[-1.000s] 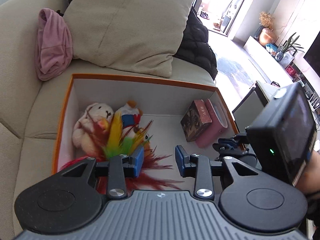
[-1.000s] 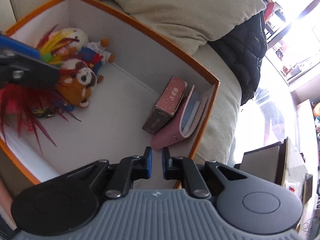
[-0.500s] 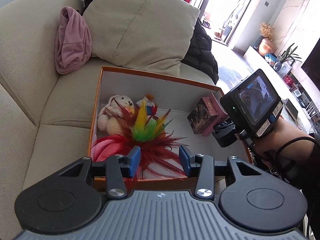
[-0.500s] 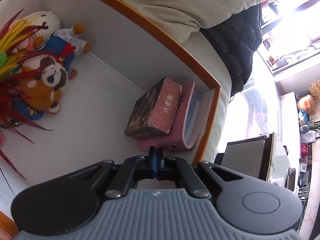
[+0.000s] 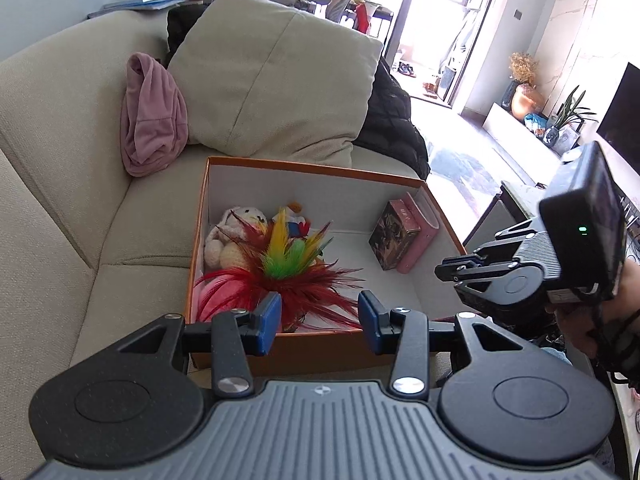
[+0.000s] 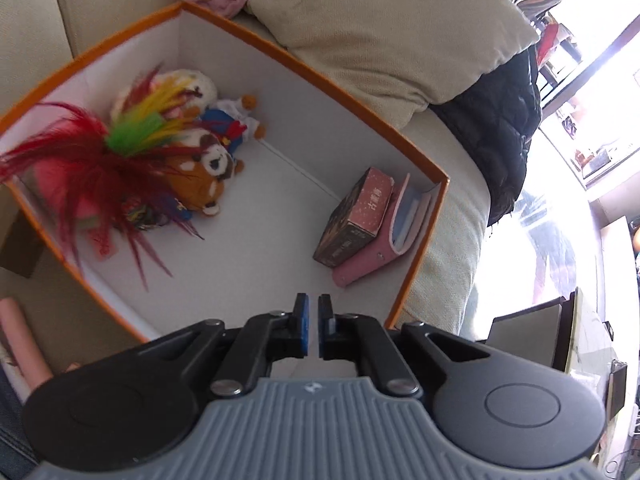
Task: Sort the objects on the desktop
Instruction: 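Open both grippers and withdraw them from the shoebox, then reach both grippers back toward the remaining items on the sofa seat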
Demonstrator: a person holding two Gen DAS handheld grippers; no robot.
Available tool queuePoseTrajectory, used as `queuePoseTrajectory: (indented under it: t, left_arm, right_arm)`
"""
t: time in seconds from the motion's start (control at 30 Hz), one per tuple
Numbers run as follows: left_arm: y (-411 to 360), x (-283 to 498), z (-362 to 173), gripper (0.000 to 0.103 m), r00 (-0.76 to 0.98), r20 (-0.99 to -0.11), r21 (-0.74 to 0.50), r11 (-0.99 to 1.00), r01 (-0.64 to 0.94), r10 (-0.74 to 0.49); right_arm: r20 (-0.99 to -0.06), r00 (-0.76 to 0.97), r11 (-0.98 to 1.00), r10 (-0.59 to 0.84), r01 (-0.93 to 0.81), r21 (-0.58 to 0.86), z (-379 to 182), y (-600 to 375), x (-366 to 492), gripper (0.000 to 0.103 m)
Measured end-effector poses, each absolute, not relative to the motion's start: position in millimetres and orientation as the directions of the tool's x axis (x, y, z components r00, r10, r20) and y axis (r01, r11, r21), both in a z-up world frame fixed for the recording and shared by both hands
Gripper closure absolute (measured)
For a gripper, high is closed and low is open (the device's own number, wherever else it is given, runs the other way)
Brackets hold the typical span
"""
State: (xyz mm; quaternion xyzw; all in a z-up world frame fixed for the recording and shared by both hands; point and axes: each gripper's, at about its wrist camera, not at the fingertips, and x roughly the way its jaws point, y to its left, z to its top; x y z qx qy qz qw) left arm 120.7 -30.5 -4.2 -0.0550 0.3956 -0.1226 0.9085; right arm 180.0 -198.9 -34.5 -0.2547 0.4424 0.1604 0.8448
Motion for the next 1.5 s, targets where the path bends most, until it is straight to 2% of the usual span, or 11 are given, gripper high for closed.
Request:
queuePoseTrajectory:
  t: [0.33, 0.43, 0.47, 0.53, 0.63, 0.77, 0.87, 1.03, 1.3, 1.4, 1.5]
  left_arm:
    - [-50, 56, 0, 0.054, 0.734, -0.615, -0.148, 0.957, 0.251, -0.288]
    - [-54, 37, -7, 0.054, 0.759, -0.585, -0.152, 0.958, 0.244, -0.286]
    - [-55, 32, -9, 0.054, 0.768, -0.578, -0.151, 0.961, 0.232, -0.277]
    - [-55, 25, -14, 0.054, 0.775, -0.584, -0.154, 0.97, 0.189, -0.244]
    - [-55, 18, -23, 0.054, 0.771, -0.598, -0.159, 0.975, 0.154, -0.22]
    - [-54, 10, -38, 0.054, 0.761, -0.628, -0.124, 0.986, 0.107, -0.162]
    - [-52, 9, -53, 0.054, 0.701, -0.684, -0.152, 0.979, 0.132, -0.201]
    - [-63, 8, -73, 0.054, 0.616, -0.746, -0.169, 0.967, 0.191, -0.253]
    - [-76, 10, -91, 0.052, 0.542, -0.821, -0.073, 0.974, 0.215, -0.181]
    - [-75, 13, -96, 0.052, 0.493, -0.863, -0.006, 0.979, 0.203, -0.107]
    - [-66, 22, -98, 0.048, 0.425, -0.902, -0.003, 0.985, 0.174, -0.078]
  right_arm:
    - [-0.626, 0.694, 0.891, 0.354, -0.453, 0.001, -1, -248, 86, 0.095]
    - [-0.606, 0.714, 0.901, 0.351, -0.433, 0.012, -8, -250, 64, 0.085]
    - [-0.598, 0.723, 0.907, 0.346, -0.421, 0.016, -11, -251, 57, 0.076]
    - [-0.589, 0.724, 0.909, 0.36, -0.414, 0.047, -18, -255, 48, 0.073]
    - [-0.616, 0.682, 0.904, 0.395, -0.407, 0.129, -31, -262, 39, 0.071]
    - [-0.648, 0.67, 0.924, 0.363, -0.351, 0.155, -50, -269, 31, 0.07]
    - [-0.68, 0.661, 0.946, 0.316, -0.273, 0.175, -64, -283, 28, 0.065]
    - [-0.732, 0.616, 0.955, 0.291, -0.228, 0.188, -85, -295, 28, 0.064]
    - [-0.77, 0.565, 0.949, 0.297, -0.265, 0.172, -103, -290, 26, 0.058]
    - [-0.774, 0.519, 0.916, 0.364, -0.348, 0.197, -105, -279, 26, 0.058]
    - [-0.788, 0.45, 0.876, 0.421, -0.426, 0.225, -108, -263, 26, 0.058]
